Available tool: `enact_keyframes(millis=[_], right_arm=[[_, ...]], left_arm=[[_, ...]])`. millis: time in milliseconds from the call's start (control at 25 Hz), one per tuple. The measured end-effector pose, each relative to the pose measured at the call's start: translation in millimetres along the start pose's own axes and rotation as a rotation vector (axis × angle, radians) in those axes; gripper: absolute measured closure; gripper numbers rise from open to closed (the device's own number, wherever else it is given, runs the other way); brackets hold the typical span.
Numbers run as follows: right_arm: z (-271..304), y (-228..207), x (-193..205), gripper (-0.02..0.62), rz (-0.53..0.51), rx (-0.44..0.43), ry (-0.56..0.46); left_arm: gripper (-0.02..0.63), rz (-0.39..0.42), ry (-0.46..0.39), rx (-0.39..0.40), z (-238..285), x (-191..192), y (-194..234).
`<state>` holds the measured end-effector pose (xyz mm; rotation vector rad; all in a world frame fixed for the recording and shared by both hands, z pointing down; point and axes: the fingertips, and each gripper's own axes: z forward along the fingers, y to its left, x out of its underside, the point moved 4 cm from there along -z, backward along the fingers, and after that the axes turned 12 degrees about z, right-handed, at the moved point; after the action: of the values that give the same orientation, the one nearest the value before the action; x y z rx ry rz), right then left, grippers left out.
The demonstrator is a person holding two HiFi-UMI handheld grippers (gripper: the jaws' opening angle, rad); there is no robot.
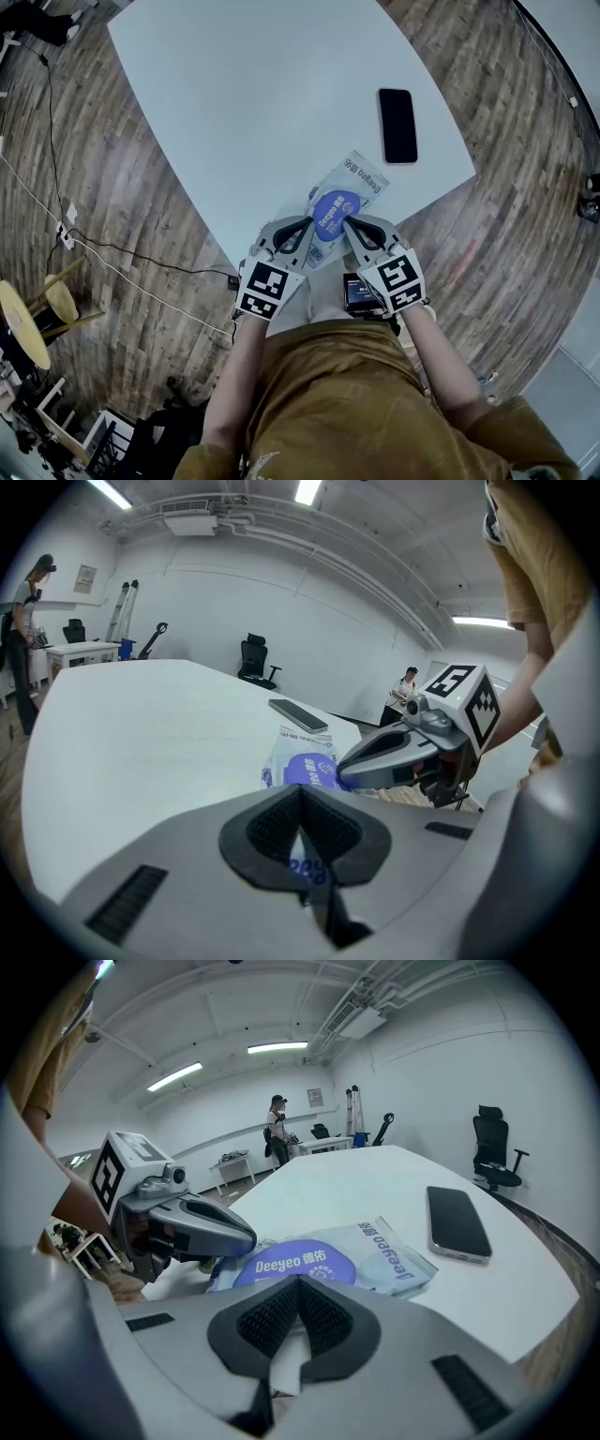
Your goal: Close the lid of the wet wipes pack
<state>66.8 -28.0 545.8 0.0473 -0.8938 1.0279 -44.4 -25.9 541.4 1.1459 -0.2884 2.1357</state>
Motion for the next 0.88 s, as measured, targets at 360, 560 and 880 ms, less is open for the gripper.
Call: enact_keyframes(millis=[360,560,880], right_arm=[[-3,0,-3,0.586,0.057,0.016,0.016],[-4,5,-11,0.587,0.062,0.018,-0.008],[-14,7,-10,0.587,0.053,0.040,-0.024]], left_arm=[[0.600,0.005,-0.023,-0.014,-6,-6,1],[0.600,0.005,-0.030,-0.022,-12,-6,1],[0.600,0.027,-0.046,-0.031,-19,-11,-2]])
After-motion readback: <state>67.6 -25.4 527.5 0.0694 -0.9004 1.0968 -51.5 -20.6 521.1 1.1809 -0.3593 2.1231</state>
